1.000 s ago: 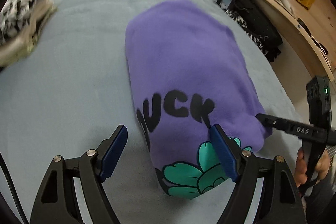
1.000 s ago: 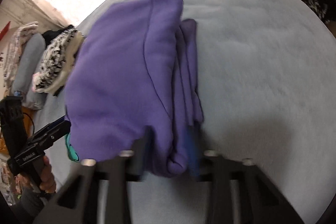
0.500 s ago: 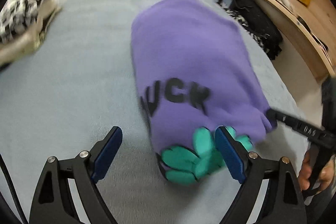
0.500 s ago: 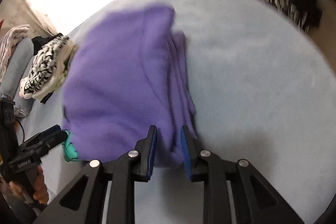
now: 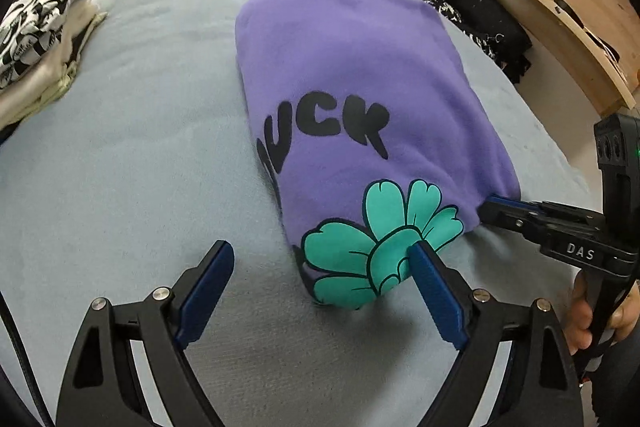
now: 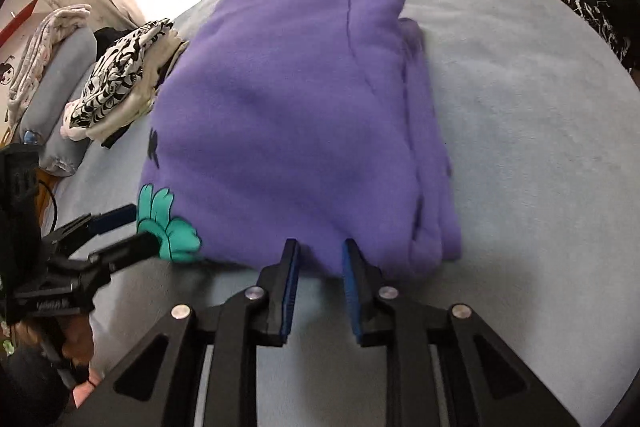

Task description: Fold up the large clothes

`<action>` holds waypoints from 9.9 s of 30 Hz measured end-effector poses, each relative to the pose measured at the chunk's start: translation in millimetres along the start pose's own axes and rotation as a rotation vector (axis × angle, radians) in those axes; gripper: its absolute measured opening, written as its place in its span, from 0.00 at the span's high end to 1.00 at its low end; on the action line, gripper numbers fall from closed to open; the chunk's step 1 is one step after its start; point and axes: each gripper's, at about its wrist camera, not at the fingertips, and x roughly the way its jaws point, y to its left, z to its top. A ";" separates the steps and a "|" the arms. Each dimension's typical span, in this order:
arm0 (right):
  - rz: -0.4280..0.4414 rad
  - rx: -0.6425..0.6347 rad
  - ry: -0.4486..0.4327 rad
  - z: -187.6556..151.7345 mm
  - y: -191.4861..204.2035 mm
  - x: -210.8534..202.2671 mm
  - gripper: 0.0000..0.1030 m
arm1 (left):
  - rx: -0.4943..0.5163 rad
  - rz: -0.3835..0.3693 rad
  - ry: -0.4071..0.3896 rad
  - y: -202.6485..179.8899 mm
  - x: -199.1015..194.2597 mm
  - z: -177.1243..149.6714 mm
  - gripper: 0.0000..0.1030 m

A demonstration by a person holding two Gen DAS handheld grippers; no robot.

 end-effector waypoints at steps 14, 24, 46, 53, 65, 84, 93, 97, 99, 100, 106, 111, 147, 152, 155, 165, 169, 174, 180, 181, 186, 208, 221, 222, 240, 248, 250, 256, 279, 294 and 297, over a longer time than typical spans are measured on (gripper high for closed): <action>0.202 0.228 0.025 1.7 -7.2 -17.7 0.47 | -0.129 -0.006 -0.001 20.3 -29.4 26.1 0.14; 0.237 0.289 0.056 17.9 -11.9 -32.7 0.27 | -0.141 -0.054 -0.077 13.8 -45.1 39.4 0.14; 0.243 0.190 0.102 92.1 -68.5 -7.0 0.01 | -0.375 -0.427 0.086 74.0 36.6 73.0 0.01; 0.363 0.183 0.151 97.9 -93.0 31.4 0.01 | -0.384 -0.524 0.082 75.8 76.3 80.7 0.01; 0.504 0.108 0.177 109.7 -91.7 71.7 0.00 | -0.326 -0.602 0.053 68.2 119.6 84.2 0.01; 0.460 0.037 0.163 113.1 -73.9 93.9 0.00 | -0.208 -0.591 0.068 43.6 140.0 106.8 0.00; 0.449 0.054 0.134 113.7 -68.5 88.2 0.02 | -0.175 -0.477 0.041 21.2 120.9 116.2 0.00; 0.468 0.066 0.114 114.2 -68.8 80.8 0.02 | -0.136 -0.458 0.026 12.2 109.5 121.0 0.00; 0.468 0.063 0.102 114.6 -66.6 77.4 0.02 | -0.121 -0.455 0.023 10.6 105.0 123.0 0.00; 0.464 0.059 0.093 114.6 -65.8 75.5 0.02 | -0.118 -0.453 0.022 9.7 102.8 124.4 0.00; 0.472 0.050 0.061 115.5 -60.6 65.2 0.02 | -0.110 -0.457 0.015 10.9 90.9 130.2 0.00; 0.488 0.041 0.035 115.3 -45.6 49.9 0.02 | -0.097 -0.458 0.002 12.2 68.6 133.9 0.00; 0.683 -0.200 0.031 190.4 373.2 40.7 0.02 | -0.186 -0.259 -0.235 317.5 -278.7 137.6 0.00; 0.700 -0.196 0.028 224.1 398.7 67.7 0.01 | -0.183 -0.247 -0.244 353.5 -275.4 169.2 0.00; 0.703 -0.200 0.011 245.5 409.3 83.5 0.01 | -0.175 -0.244 -0.252 374.1 -272.7 189.0 0.00; 0.722 -0.166 -0.051 326.9 439.2 146.2 0.01 | -0.131 -0.219 -0.254 439.3 -242.7 282.3 0.00; 0.752 -0.126 -0.056 348.8 441.7 181.9 0.01 | -0.102 -0.183 -0.223 463.4 -221.6 313.9 0.00; 0.749 -0.080 -0.038 364.7 444.8 228.1 0.01 | -0.105 -0.171 -0.186 494.9 -186.7 333.3 0.00; 0.706 -0.048 0.004 372.0 444.2 281.4 0.01 | -0.158 -0.186 -0.130 539.7 -130.9 342.1 0.00; 0.707 -0.048 0.007 372.0 443.0 285.9 0.01 | -0.162 -0.197 -0.138 545.9 -125.0 341.8 0.00; 0.717 -0.079 0.011 369.2 440.1 292.4 0.01 | -0.162 -0.245 -0.170 561.5 -115.9 337.3 0.00; 0.315 -0.301 -0.362 377.3 475.9 180.8 0.24 | -0.081 0.338 -0.445 465.3 -206.3 341.7 0.26; 0.131 -0.279 -0.175 401.5 468.6 266.6 0.70 | -0.123 0.521 -0.294 478.5 -125.2 366.2 0.59; 0.119 -0.280 -0.172 402.8 466.6 265.6 0.70 | -0.141 0.514 -0.295 483.4 -128.5 364.0 0.56; 0.246 -0.465 -0.139 284.1 450.7 205.2 0.61 | -0.120 0.405 -0.302 435.5 -178.7 247.2 0.43; 0.294 -0.288 -0.055 265.3 411.6 189.6 0.59 | -0.154 0.443 -0.280 423.5 -182.0 214.5 0.43; 0.292 -0.287 -0.053 254.0 410.9 172.5 0.59 | -0.128 0.465 -0.267 408.2 -189.4 208.3 0.43; 0.295 -0.247 -0.029 222.5 391.0 100.5 0.59 | -0.106 0.451 -0.280 345.6 -234.4 175.9 0.42; 0.281 -0.358 -0.193 62.4 325.4 -163.6 0.56 | -0.135 0.259 -0.434 108.8 -376.8 43.4 0.15; 0.135 -0.275 -0.300 -38.4 279.2 -151.6 0.35 | -0.211 0.340 -0.411 50.5 -296.1 -42.7 0.11; 0.087 -0.228 -0.293 -50.0 268.8 -139.9 0.31 | -0.237 0.379 -0.383 47.0 -271.6 -48.2 0.11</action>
